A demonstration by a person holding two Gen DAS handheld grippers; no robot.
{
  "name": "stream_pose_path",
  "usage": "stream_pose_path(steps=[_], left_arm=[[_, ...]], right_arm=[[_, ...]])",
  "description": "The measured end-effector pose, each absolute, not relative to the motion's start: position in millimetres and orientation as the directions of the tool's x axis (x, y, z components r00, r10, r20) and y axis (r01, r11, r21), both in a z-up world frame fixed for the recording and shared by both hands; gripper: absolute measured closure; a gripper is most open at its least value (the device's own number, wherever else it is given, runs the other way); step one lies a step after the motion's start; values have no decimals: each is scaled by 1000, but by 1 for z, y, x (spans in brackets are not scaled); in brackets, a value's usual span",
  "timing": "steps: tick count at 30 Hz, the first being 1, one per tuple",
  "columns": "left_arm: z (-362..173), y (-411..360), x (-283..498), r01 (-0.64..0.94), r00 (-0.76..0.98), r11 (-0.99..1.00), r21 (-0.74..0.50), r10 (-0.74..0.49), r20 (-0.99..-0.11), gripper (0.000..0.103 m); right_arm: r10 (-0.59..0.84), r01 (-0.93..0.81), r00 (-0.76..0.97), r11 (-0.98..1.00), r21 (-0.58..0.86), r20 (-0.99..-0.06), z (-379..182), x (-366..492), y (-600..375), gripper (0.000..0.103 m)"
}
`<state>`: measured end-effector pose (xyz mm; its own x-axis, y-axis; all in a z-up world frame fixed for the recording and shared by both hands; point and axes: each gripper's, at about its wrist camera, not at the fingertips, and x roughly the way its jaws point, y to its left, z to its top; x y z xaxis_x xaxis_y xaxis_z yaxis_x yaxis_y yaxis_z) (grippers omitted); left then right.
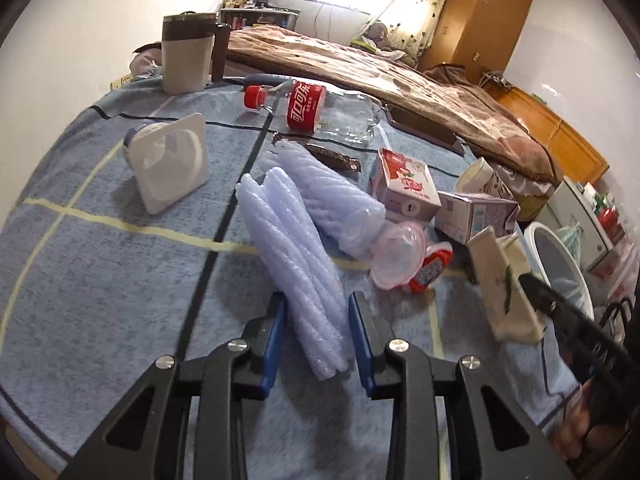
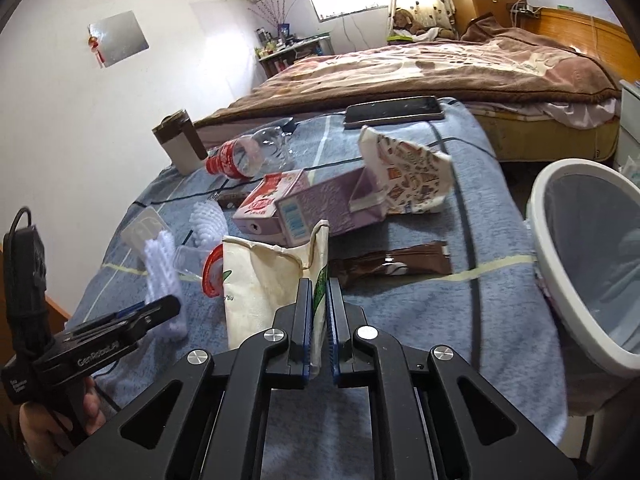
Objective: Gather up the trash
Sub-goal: 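Grasp the cream paper bag with the right gripper, then carry the paper bag to the white bin with the right gripper while the left gripper carries bubble wrap there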
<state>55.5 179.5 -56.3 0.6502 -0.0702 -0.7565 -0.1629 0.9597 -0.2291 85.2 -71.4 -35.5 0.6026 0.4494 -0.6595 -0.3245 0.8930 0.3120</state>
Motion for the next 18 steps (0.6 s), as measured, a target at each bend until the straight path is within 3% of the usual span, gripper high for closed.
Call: stream_pose_path(steps=[8, 18], left_arm=[[-36, 179, 39, -141, 692, 964, -224, -66, -719, 73], [4, 124, 43, 30, 738, 980, -198, -155, -657, 73]], right_arm=[[458, -321, 625, 889, 326, -632, -28, 77, -80, 94], [413, -267, 702, 908, 322, -581, -2, 64, -117, 94]])
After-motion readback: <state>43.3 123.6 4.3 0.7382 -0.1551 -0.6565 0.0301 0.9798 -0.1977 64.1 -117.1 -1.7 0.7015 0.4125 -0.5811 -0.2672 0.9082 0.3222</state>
